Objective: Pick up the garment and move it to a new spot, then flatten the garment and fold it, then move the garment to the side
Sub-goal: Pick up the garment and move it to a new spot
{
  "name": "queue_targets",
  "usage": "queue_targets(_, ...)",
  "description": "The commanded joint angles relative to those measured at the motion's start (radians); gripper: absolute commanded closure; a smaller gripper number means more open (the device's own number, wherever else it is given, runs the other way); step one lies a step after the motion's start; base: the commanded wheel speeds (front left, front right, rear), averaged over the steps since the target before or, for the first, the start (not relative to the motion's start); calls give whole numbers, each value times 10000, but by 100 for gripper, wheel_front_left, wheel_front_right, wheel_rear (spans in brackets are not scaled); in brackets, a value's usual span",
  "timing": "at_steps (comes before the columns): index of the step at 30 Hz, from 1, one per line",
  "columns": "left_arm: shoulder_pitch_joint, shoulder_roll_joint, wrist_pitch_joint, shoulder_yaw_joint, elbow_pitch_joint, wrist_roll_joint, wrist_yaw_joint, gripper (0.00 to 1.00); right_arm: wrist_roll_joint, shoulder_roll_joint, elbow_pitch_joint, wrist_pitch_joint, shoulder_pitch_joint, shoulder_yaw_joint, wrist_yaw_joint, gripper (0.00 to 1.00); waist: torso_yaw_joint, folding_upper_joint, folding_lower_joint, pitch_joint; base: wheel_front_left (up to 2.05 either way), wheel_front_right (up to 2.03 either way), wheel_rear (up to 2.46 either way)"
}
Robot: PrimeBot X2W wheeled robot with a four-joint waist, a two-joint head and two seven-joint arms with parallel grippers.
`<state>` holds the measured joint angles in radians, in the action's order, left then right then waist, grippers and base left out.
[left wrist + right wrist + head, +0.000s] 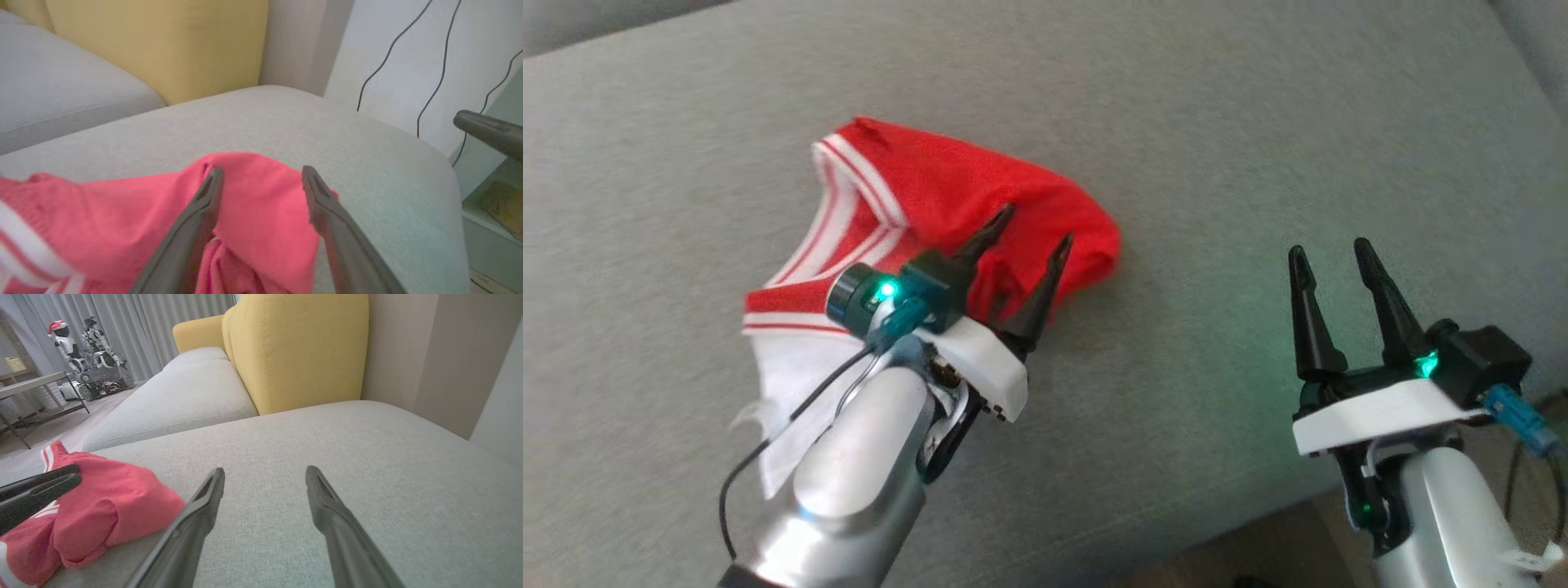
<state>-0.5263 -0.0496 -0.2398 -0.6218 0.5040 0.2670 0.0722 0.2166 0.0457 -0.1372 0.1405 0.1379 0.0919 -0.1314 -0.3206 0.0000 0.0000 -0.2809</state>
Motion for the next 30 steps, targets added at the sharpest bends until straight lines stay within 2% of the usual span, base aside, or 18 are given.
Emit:
queue_targets(1, 76, -110, -105, 439, -482, 61, -142, 0, -100, 45, 385, -58, 167, 165, 7, 0, 542, 0, 0, 430, 0, 0, 0)
queue_targets(8, 1141, -613, -209, 1457, -1791, 247, -1067, 0, -571, 45, 726, -546, -124, -130, 7, 0, 1635, 0, 0, 1131, 0, 0, 0)
queue_targets(16, 2553, -1266, -217, 3277, -3034, 429, -1948, 0, -857, 45, 1053, -1013, -452, -159, 7, 0, 2489, 0, 0, 1795, 0, 0, 0)
queue_targets(22, 3676, -1607, -218, 3960, -3412, 408, -2042, 0, -970, 45, 1154, -1230, -709, -138, 7, 0, 2785, 0, 0, 2176, 0, 0, 0)
queue_targets(30, 4507, -1591, -219, 4025, -3711, 354, -1994, 0, -968, 45, 1253, -1415, -1120, -132, 7, 0, 2863, 0, 0, 2587, 0, 0, 0)
